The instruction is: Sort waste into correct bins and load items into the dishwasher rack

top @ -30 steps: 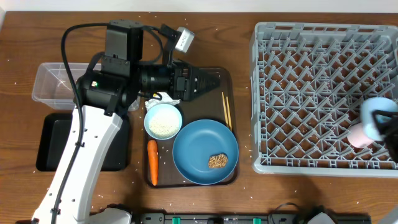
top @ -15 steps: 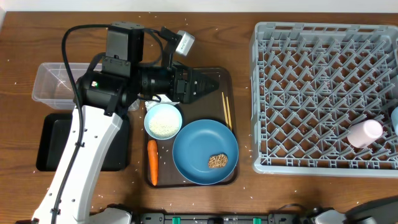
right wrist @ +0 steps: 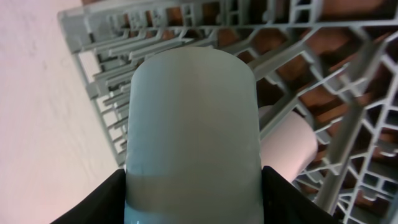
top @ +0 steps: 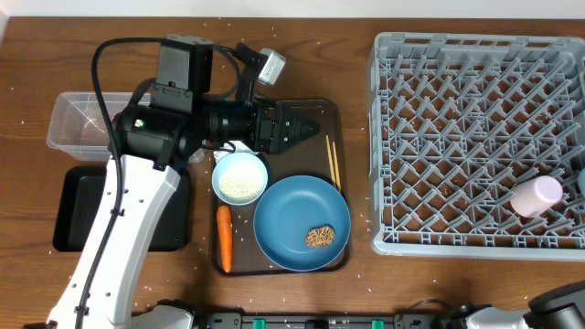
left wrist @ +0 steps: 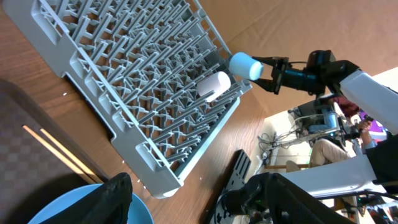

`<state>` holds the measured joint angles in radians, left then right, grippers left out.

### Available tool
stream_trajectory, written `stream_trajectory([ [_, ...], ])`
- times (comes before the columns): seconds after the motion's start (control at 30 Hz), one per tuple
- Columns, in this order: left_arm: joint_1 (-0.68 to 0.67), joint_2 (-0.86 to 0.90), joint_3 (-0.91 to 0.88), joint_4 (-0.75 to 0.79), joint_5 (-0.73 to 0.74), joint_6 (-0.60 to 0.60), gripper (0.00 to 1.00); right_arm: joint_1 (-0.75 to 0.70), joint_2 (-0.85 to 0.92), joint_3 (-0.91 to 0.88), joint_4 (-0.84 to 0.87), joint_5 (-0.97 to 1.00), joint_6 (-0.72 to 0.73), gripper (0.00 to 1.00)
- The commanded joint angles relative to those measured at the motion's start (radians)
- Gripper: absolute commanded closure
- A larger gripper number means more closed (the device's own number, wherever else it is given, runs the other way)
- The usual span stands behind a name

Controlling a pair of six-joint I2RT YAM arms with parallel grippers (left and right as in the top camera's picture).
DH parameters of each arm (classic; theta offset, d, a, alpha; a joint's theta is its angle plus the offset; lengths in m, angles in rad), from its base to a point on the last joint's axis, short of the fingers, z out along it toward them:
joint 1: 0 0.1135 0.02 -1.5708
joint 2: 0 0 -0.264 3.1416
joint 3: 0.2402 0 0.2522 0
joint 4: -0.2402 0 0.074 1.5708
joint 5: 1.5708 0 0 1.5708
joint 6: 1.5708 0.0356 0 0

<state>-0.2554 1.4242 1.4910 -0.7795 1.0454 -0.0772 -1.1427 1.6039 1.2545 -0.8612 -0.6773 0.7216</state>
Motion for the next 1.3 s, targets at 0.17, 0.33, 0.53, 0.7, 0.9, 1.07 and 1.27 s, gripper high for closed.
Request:
stream_trajectory([
  [0.17, 0.001, -0.014, 0.014, -0.002, -0.011, 0.017, 0.30, -0.010, -0.002, 0.001, -0.042, 0.135, 0.025, 0.42],
  [0.33, 0.001, -0.014, 0.014, -0.002, -0.011, 0.017, 0.30, -0.010, -0.002, 0.001, -0.050, 0.177, 0.013, 0.33],
  [0.53, 0.001, -0.014, 0.014, -0.004, -0.011, 0.017, 0.30, -0.010, -0.002, 0.001, -0.031, 0.175, 0.011, 0.24],
  [0.7, 0.001, -0.014, 0.014, -0.005, -0.011, 0.017, 0.30, -0.010, -0.004, 0.002, 0.023, 0.046, -0.017, 0.27],
  [0.9, 0.001, -0.026, 0.014, -0.016, -0.093, 0.016, 0.34, 0.011, -0.067, 0.021, 0.167, -0.369, -0.124, 0.30],
  [1.07, 0.001, -0.083, 0.014, -0.117, -0.397, 0.017, 0.35, 0.107, -0.232, 0.058, 0.177, -0.464, -0.187, 0.30],
  [1.27, 0.001, -0.150, 0.014, -0.257, -0.665, 0.008, 0.35, 0.380, -0.473, 0.066, 0.121, -0.256, -0.273, 0.26],
])
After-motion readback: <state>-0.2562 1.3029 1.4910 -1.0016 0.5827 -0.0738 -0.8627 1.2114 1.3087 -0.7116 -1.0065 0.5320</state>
